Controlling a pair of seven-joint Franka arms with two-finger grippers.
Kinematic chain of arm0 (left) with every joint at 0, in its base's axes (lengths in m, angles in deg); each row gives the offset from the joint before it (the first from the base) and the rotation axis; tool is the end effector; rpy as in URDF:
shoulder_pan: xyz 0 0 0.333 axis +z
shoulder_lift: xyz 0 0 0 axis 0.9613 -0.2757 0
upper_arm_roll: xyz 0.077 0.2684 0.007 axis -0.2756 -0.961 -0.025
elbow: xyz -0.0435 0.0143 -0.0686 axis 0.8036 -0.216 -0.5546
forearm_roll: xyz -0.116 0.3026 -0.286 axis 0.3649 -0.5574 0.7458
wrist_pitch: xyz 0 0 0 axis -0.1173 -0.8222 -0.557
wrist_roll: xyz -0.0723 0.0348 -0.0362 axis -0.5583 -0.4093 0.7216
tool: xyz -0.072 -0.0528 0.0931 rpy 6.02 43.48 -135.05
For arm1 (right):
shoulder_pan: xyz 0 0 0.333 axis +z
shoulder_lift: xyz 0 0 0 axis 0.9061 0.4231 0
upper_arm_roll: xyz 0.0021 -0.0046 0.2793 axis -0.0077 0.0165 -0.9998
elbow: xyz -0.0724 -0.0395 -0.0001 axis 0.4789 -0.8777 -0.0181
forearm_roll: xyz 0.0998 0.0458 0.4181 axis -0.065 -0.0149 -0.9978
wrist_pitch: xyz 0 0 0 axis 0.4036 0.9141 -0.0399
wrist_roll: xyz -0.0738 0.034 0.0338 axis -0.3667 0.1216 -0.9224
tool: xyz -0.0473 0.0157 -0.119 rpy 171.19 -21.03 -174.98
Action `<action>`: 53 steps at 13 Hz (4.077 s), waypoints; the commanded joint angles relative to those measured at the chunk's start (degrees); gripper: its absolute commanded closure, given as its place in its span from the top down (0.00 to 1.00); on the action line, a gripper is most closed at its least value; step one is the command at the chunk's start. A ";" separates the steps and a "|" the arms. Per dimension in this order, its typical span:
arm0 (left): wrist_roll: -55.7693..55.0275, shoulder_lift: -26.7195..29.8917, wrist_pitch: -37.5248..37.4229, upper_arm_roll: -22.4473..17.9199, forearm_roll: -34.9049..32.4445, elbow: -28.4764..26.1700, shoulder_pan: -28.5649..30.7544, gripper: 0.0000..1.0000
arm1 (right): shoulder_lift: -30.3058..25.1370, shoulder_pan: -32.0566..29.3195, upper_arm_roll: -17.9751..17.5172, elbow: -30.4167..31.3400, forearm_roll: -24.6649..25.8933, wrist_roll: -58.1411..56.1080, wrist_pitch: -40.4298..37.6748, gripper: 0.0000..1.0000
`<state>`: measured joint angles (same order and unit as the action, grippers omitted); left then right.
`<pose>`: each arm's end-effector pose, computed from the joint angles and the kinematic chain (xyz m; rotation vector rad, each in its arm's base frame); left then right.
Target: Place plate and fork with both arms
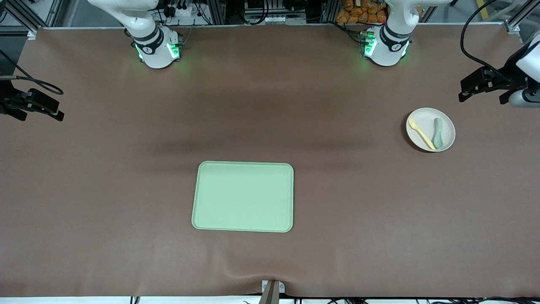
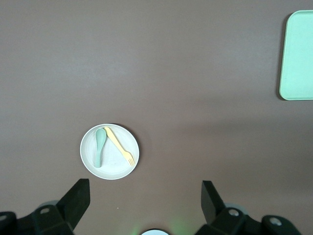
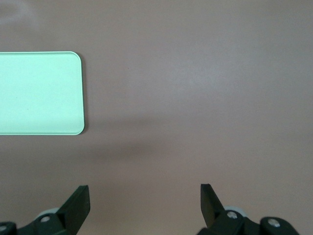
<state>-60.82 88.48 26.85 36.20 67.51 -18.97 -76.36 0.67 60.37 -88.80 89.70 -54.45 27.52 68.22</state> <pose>0.5788 -0.0509 0.6036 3.1304 -0.1094 -0.0509 0.5993 -0.0190 0.5807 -3.1064 0.0541 -0.0040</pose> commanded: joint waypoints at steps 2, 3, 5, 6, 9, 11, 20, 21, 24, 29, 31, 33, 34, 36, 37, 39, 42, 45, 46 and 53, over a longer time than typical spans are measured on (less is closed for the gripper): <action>0.76 -0.17 -0.88 0.31 -1.22 0.52 0.08 1.00 | 0.40 -1.20 -0.77 -0.96 -1.07 -0.83 -0.93 1.00; 0.76 -0.26 -0.88 0.31 -1.22 0.60 0.16 1.00 | 0.40 -1.20 -0.77 -0.96 -1.07 -0.83 -0.85 1.00; 0.50 -0.35 -0.79 0.13 -1.22 0.69 0.34 1.00 | 0.40 -1.20 -0.77 -0.96 -1.07 -0.83 -0.85 1.00; 0.49 -0.52 -0.88 -0.13 -1.22 0.61 0.43 1.00 | 0.40 -1.11 -0.77 -0.96 -1.07 -0.83 -0.85 1.00; -0.30 -1.75 -0.88 -0.31 -1.22 0.34 0.96 1.00 | 0.40 -1.11 -0.77 -0.96 -1.07 -0.83 -0.85 1.00; -0.21 -2.81 -0.97 -0.48 -2.62 -0.44 1.83 1.00 | 0.40 -1.11 -0.77 -0.96 -0.99 -0.83 -0.85 1.00; -0.38 -5.62 -0.79 -0.39 -3.16 -3.08 3.42 1.00 | 0.40 -1.11 -0.86 -0.96 -1.07 -0.83 -0.85 1.00; -0.38 -5.80 -0.79 -0.39 -3.16 -3.52 3.42 1.00 | 0.40 -1.20 -0.86 -0.96 -1.07 -0.83 -0.85 1.00; -0.30 -5.89 0.17 -0.39 -3.16 -5.36 4.46 1.00 | 0.40 -1.20 -0.77 -0.96 -1.25 -0.83 -0.85 1.00; -0.30 -5.89 4.82 -0.39 -3.16 -10.28 5.43 1.00 | 0.40 -1.20 -0.77 -0.96 -1.25 -0.83 -0.85 1.00; -0.21 -5.80 7.80 -0.39 -3.24 -13.18 6.05 1.00 | 0.40 -1.20 -0.77 -0.96 -1.25 -0.83 -0.85 1.00; 0.05 -5.63 11.06 -0.39 -3.25 -16.17 6.58 1.00 | 0.40 -1.20 -0.77 -0.96 -1.25 -0.83 -0.85 1.00; 0.14 -5.62 12.81 -0.39 -3.25 -17.57 6.58 1.00 | 0.40 -1.20 -0.77 -0.96 -1.25 -0.83 -0.85 1.00; 0.58 -5.62 16.76 -0.48 -3.25 -20.74 7.19 1.00 | 0.40 -1.20 -0.77 -0.96 -1.25 -0.83 -0.85 1.00; 0.76 -5.62 18.96 -0.39 -3.59 -22.23 7.80 1.00 | 0.40 -1.20 -0.77 -0.96 -1.25 -0.83 -0.85 1.00; 0.85 -5.71 23.27 -0.31 -6.13 -25.48 7.90 1.00 | 0.40 -1.20 -0.77 -0.96 -1.25 -0.83 -0.85 1.00; 1.11 -5.98 29.34 -0.31 -6.85 -29.79 8.60 1.00 | 0.40 -1.28 -0.77 -0.96 -1.25 -0.83 -0.85 1.00; 3.21 -6.94 33.74 -0.39 -7.20 -33.05 10.44 1.00 | 0.40 -1.28 -0.78 -0.96 -1.25 -0.83 -0.85 1.00; 3.74 -7.20 34.53 -0.31 -8.42 -33.67 11.67 1.00 | 0.40 -1.28 -0.77 -0.96 -1.25 -0.83 -0.85 1.00; 14.36 -11.32 41.83 -0.31 -10.28 -38.86 19.31 1.00 | 0.40 -1.28 -0.77 -0.96 -1.25 -0.83 -0.85 1.00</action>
<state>-49.26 78.58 66.38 35.44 58.71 -56.99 -59.71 0.71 60.35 -88.85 89.69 -54.70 27.43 68.13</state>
